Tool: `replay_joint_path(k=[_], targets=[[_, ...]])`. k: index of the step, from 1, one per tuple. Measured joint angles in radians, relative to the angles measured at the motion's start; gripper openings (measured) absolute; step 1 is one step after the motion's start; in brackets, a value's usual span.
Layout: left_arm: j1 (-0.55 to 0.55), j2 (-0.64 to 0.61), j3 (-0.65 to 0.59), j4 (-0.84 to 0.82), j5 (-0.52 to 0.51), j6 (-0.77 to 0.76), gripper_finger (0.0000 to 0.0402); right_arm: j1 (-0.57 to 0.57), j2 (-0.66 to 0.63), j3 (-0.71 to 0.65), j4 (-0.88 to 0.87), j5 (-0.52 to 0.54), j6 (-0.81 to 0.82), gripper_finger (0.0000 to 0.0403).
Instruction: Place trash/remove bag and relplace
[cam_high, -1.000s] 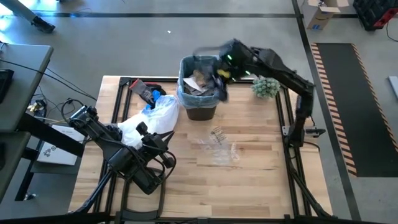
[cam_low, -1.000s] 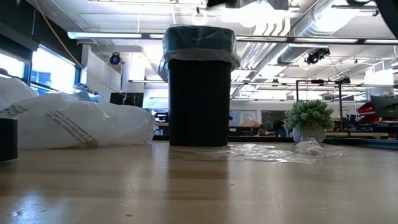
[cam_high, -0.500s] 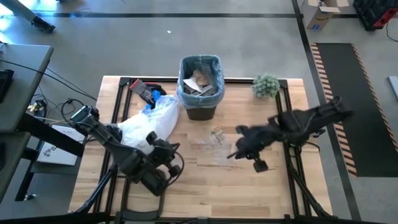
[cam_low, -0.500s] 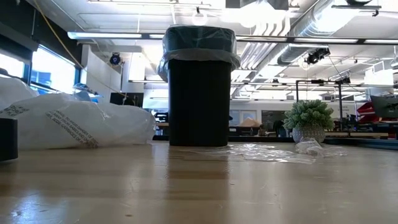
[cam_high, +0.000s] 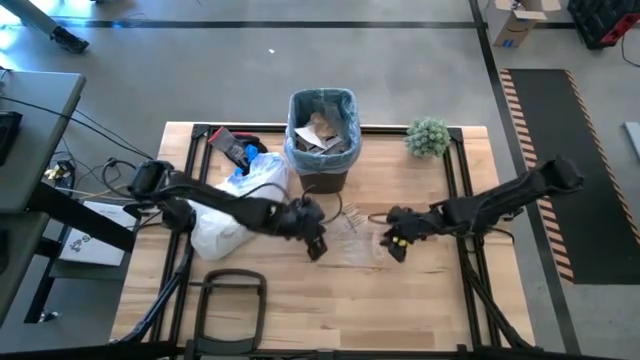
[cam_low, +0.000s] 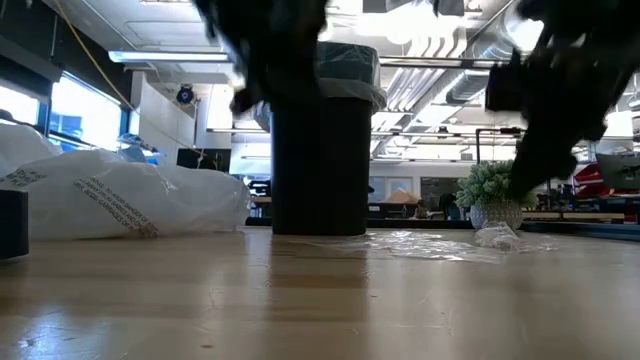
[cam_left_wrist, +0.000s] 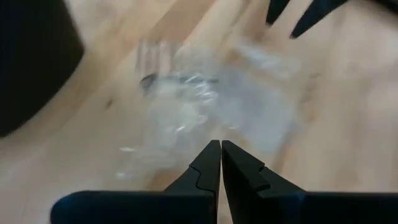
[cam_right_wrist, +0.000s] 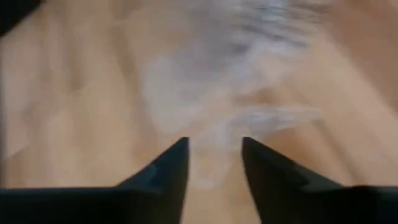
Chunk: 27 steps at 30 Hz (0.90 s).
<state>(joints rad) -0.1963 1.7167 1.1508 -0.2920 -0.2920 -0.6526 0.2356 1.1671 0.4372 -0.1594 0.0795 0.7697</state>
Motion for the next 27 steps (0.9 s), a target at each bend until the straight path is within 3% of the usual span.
replay_joint_path(k=[4,8,16,21,27], targets=[[0.078,0.066,-0.039,0.03,0.116,-0.019,0.0,-0.125,0.036,-0.056,0.088,-0.003,0.033,0.0235],[0.121,0.168,-0.046,0.091,0.222,0.001,0.0,-0.222,0.103,-0.06,0.142,-0.057,0.033,0.0281],[0.146,0.338,-0.039,0.326,0.328,-0.008,0.0,-0.287,0.314,-0.056,0.422,-0.168,0.017,0.0274],[0.15,0.38,-0.038,0.404,0.368,-0.017,0.0,-0.304,0.415,-0.056,0.602,-0.226,0.038,0.0266],[0.158,0.384,-0.04,0.419,0.372,-0.019,0.0,-0.295,0.514,0.02,0.633,-0.283,0.016,0.0251]])
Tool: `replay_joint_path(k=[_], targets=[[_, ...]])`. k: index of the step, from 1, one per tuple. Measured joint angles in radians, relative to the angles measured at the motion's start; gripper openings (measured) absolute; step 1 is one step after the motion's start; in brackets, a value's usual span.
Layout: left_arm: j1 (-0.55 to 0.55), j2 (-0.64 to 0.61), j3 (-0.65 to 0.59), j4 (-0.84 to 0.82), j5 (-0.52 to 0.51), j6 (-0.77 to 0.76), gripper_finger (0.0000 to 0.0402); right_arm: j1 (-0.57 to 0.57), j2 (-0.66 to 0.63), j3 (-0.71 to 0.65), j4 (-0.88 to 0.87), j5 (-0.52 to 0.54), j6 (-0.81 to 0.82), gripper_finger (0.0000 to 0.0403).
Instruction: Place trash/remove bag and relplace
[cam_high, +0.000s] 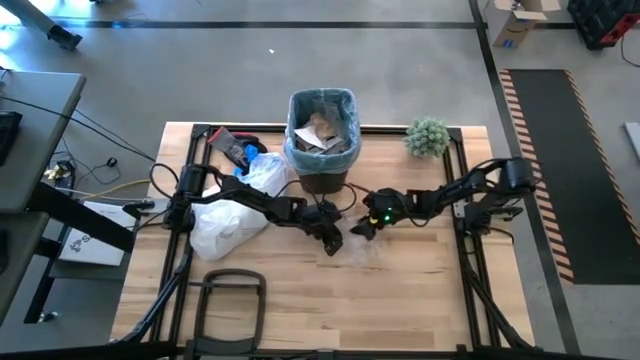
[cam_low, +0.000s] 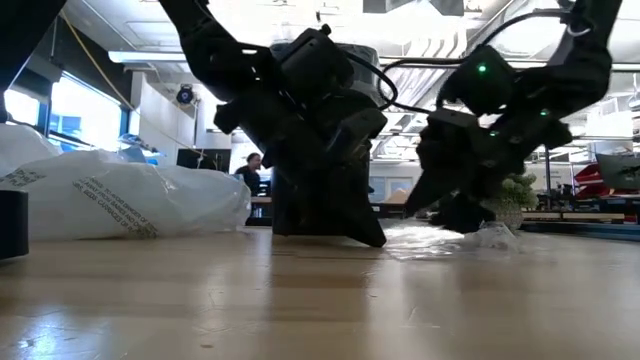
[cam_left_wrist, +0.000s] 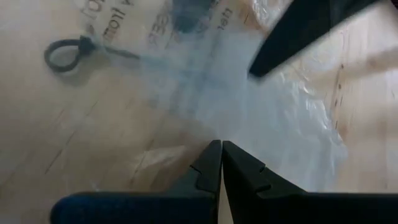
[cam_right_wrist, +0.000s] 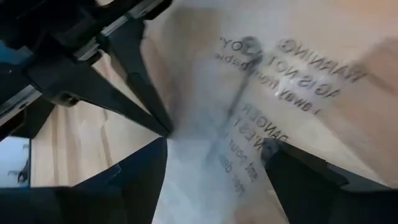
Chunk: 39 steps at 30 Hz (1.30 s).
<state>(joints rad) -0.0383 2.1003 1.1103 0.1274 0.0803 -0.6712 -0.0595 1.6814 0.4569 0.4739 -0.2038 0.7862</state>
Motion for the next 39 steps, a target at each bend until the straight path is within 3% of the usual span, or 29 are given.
replay_joint_path(k=[9,13,16,18,23,31,35,39], targets=[[0.001,-0.002,-0.003,0.02,-0.044,0.015,0.0,0.034,0.091,0.15,-0.136,-0.001,-0.157,0.0188],[-0.011,-0.029,-0.008,0.057,-0.093,0.047,0.0,0.06,0.092,0.167,-0.181,0.053,-0.227,0.0116],[-0.021,-0.076,-0.013,0.022,-0.164,0.079,0.0,0.073,0.092,0.166,-0.195,0.058,-0.253,0.004],[-0.031,-0.129,-0.013,-0.014,-0.209,0.101,0.0,0.083,0.085,0.167,-0.208,0.052,-0.268,0.0012],[-0.078,-0.296,-0.009,-0.145,-0.317,0.134,0.0,0.112,-0.023,0.159,-0.326,0.075,-0.264,0.0001],[-0.259,-0.572,-0.006,-0.293,-0.608,0.14,0.0,0.161,-0.367,0.182,-0.352,0.111,-0.244,0.0],[-0.364,-0.668,-0.004,-0.291,-0.769,0.177,0.0,0.186,-0.485,0.315,-0.336,0.205,-0.313,0.0],[-0.446,-0.719,-0.005,-0.291,-0.915,0.226,0.0,0.195,-0.501,0.531,-0.359,0.34,-0.528,0.0]])
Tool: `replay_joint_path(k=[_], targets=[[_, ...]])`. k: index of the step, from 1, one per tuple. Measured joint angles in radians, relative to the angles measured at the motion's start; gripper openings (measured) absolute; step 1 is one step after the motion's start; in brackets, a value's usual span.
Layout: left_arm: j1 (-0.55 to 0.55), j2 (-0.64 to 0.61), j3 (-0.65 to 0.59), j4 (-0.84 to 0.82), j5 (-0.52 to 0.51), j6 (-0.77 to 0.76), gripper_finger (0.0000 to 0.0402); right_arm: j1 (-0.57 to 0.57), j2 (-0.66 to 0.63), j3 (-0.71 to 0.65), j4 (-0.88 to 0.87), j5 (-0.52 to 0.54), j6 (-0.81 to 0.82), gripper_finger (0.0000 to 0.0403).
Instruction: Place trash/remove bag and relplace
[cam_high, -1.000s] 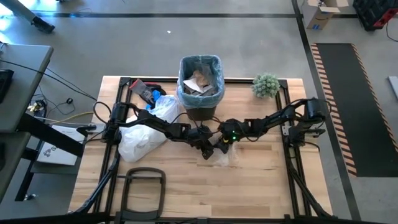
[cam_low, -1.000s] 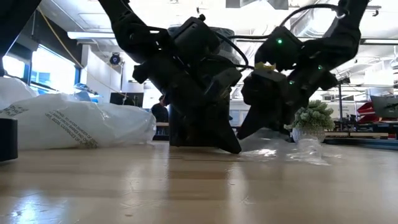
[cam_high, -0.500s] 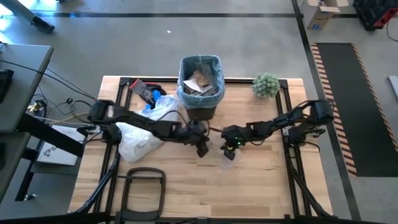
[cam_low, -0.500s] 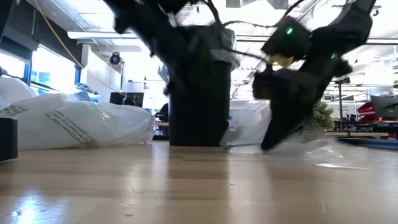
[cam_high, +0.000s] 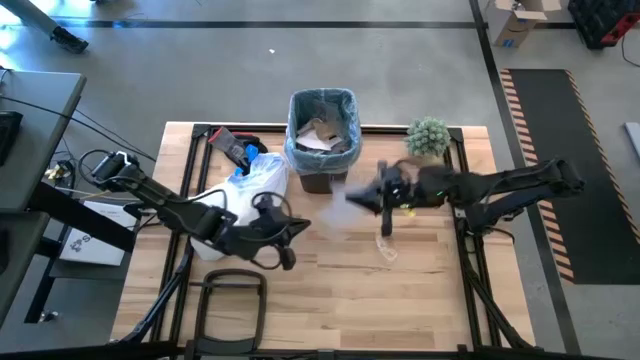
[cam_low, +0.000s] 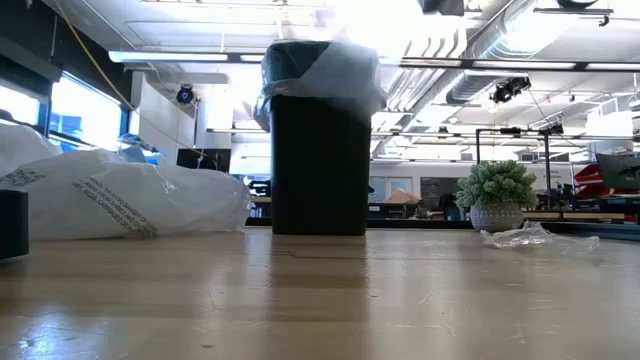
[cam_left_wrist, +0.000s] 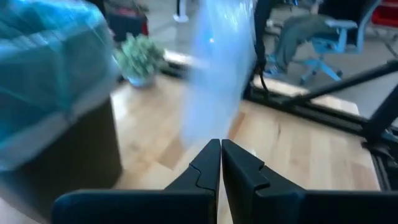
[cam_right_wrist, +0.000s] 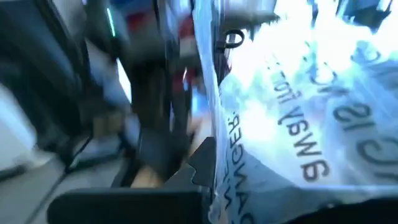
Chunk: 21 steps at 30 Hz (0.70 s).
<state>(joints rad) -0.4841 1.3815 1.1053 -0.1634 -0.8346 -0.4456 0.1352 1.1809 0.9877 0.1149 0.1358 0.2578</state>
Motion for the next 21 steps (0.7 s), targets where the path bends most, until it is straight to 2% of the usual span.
replay_joint_path(k=[5,8,13,21], targets=[[-0.058,-0.023,0.0,0.003,-0.139,0.038,0.0,-0.053,0.083,0.294,-0.034,0.198,-0.331,0.0],[-0.069,-0.02,0.0,-0.002,-0.158,0.039,0.0,-0.126,0.167,0.439,-0.073,0.224,-0.446,0.0],[-0.073,-0.019,0.0,-0.008,-0.161,0.039,0.0,-0.265,0.338,0.604,-0.235,0.24,-0.493,0.0],[-0.075,-0.019,0.0,-0.01,-0.161,0.039,0.0,-0.418,0.6,0.814,-0.608,0.171,-0.438,0.0]])
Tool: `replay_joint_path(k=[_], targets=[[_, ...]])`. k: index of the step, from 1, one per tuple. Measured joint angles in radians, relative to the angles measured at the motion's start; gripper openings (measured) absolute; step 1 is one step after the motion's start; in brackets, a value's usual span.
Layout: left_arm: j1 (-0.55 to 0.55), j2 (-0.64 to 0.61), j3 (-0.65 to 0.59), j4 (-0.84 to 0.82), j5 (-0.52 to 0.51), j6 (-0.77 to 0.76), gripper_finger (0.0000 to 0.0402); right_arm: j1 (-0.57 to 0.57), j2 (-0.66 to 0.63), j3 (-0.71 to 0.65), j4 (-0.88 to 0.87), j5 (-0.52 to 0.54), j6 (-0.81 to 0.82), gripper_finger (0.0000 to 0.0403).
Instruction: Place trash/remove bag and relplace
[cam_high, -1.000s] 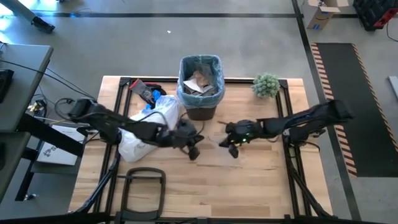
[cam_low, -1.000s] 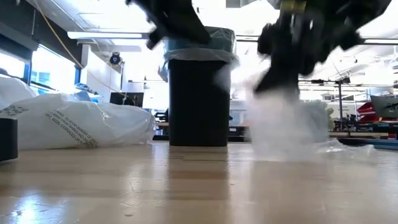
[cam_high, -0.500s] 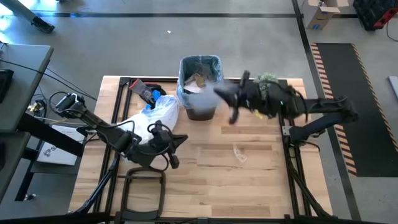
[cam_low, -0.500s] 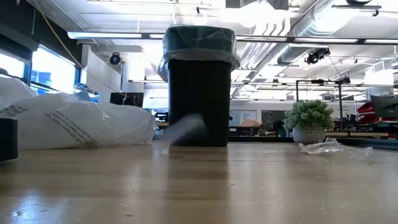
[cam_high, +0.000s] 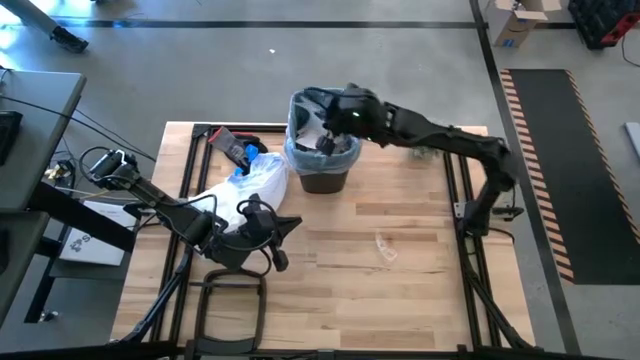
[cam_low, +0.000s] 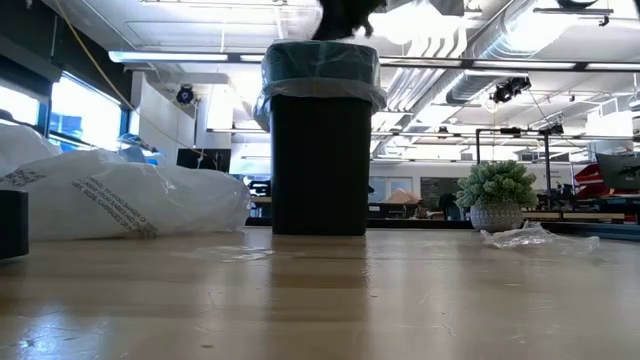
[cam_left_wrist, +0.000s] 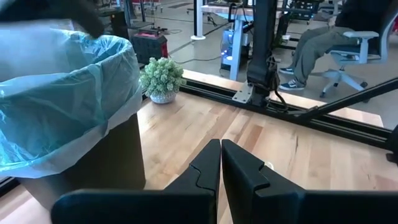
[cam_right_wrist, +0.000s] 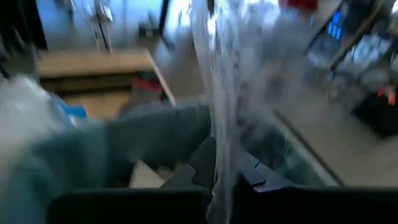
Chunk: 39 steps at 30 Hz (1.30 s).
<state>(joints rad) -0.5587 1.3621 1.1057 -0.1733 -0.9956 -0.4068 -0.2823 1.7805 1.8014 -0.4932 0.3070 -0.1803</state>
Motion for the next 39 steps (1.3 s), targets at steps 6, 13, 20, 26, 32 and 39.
replay_joint_path(k=[6,13,20,26,32,39], targets=[[0.0,0.0,0.0,-0.008,0.001,0.0,0.0,-0.053,0.133,0.18,-0.235,-0.094,0.061,0.0004],[0.0,0.0,0.0,-0.014,0.001,-0.001,0.0,-0.115,0.187,0.286,-0.444,-0.259,0.137,0.0101],[0.0,0.0,0.0,-0.017,0.001,-0.002,0.0,-0.115,0.084,0.287,-0.444,-0.283,0.07,0.0224],[0.028,-0.003,0.0,0.095,0.038,0.055,0.0,-0.063,-0.066,0.274,-0.469,-0.294,0.025,0.0254],[0.157,-0.019,0.093,0.286,0.417,0.2,0.0,0.057,-0.212,0.059,-0.515,-0.362,0.047,0.0254],[0.27,-0.019,0.317,0.27,0.58,0.418,0.0,0.178,-0.4,-0.445,-0.357,-0.36,0.229,0.0254]])
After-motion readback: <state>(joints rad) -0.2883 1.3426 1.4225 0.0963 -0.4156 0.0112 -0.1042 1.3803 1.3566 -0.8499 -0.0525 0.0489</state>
